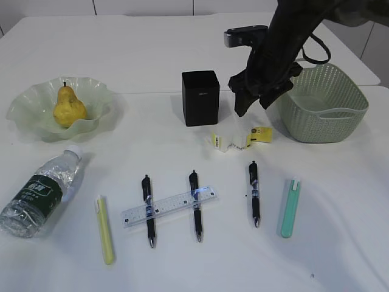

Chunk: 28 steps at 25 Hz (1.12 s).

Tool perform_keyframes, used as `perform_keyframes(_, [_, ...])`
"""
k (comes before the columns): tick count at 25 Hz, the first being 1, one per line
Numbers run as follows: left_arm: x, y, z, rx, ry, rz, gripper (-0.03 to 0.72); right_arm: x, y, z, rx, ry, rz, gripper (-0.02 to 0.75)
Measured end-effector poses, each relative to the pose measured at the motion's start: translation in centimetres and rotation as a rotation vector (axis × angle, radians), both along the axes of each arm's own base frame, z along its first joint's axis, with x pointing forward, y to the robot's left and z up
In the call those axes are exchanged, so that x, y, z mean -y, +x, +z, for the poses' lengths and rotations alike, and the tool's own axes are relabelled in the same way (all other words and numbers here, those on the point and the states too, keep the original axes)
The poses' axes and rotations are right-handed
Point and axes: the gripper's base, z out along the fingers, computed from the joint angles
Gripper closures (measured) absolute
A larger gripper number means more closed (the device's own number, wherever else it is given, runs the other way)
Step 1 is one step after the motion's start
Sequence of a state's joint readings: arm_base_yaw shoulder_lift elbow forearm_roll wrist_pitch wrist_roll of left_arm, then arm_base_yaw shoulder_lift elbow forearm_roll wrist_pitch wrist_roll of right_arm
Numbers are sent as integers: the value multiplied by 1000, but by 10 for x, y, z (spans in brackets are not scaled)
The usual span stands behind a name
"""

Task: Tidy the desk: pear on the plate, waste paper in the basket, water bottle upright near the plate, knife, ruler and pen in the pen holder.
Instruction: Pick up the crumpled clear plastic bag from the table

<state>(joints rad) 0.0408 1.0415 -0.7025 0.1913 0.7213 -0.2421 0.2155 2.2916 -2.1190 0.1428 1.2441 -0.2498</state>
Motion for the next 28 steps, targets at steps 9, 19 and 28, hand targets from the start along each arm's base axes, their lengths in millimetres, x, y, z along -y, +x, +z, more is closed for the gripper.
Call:
perform_keyframes(9, [0,0,0,-2,0,0,287,3,3,-5,27,-73,136,206])
perform_keyframes(19, [0,-1,-1,-13,0,3,287,6,8,-29,1,-136,227,206])
perform_keyframes(28, [0,-1,-1,-19,0,4,287,6,13,-40,26,-168,314,206])
